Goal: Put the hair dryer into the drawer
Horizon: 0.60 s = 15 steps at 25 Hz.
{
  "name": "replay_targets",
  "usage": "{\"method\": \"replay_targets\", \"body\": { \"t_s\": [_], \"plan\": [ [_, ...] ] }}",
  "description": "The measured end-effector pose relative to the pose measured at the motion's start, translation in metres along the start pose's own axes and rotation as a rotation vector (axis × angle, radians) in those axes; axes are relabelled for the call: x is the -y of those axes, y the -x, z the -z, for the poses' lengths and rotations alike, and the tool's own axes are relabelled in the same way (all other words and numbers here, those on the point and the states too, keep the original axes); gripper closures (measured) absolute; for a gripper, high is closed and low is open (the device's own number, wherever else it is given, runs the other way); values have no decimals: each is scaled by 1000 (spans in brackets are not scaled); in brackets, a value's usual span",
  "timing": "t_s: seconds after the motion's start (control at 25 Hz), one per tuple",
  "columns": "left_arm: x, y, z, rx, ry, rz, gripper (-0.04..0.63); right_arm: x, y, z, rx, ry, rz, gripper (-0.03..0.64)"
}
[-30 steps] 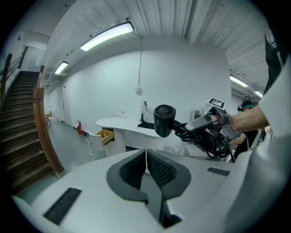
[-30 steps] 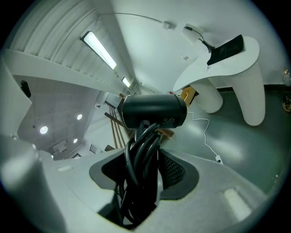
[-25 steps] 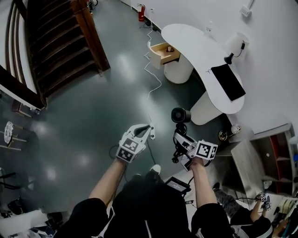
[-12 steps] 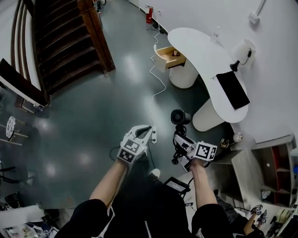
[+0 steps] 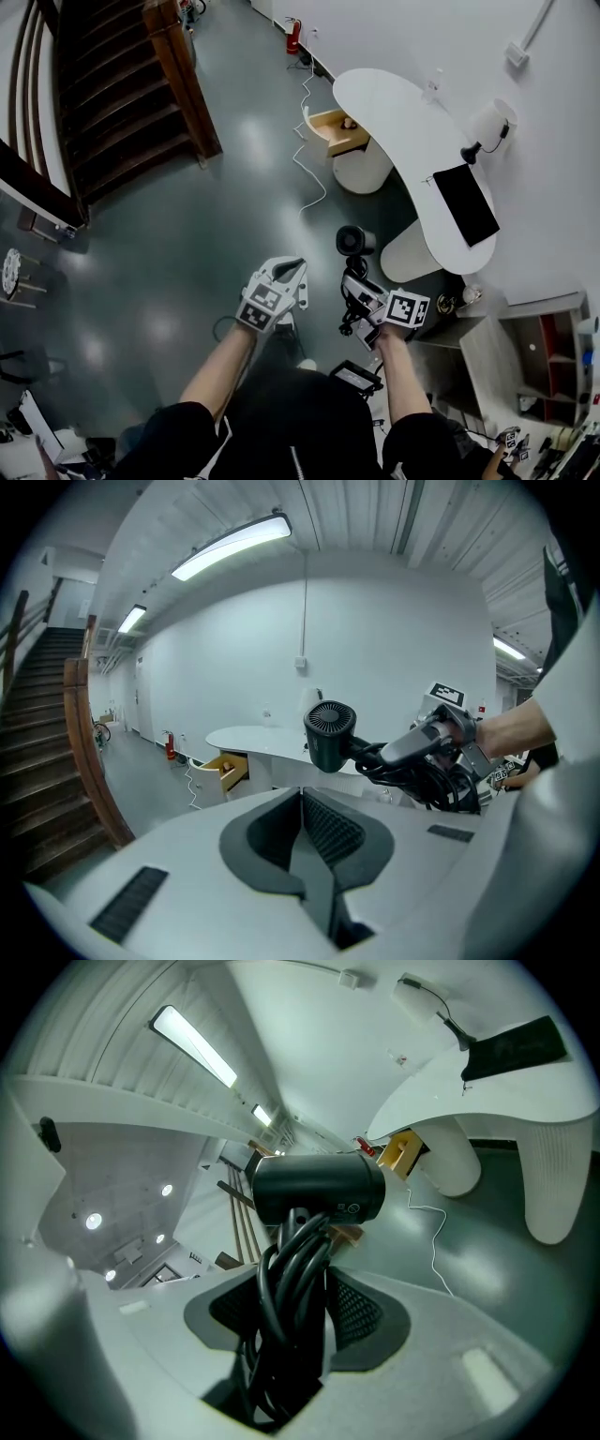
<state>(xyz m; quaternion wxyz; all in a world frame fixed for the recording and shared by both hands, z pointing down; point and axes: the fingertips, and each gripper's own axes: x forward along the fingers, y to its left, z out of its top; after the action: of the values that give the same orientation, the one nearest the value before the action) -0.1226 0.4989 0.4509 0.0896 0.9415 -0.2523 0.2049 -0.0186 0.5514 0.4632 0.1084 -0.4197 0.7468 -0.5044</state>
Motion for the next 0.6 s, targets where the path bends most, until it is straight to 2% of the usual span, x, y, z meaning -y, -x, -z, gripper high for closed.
{"method": "replay_targets", "body": {
  "t_s": [0.28, 0.6],
  "plan": [
    [-44, -32, -21, -3, -11, 30, 577, 9, -32, -42, 17, 9, 26, 419],
    [-86, -55, -27, -10, -28, 61, 578, 17, -67, -69, 39, 8, 34, 419]
  ]
}}
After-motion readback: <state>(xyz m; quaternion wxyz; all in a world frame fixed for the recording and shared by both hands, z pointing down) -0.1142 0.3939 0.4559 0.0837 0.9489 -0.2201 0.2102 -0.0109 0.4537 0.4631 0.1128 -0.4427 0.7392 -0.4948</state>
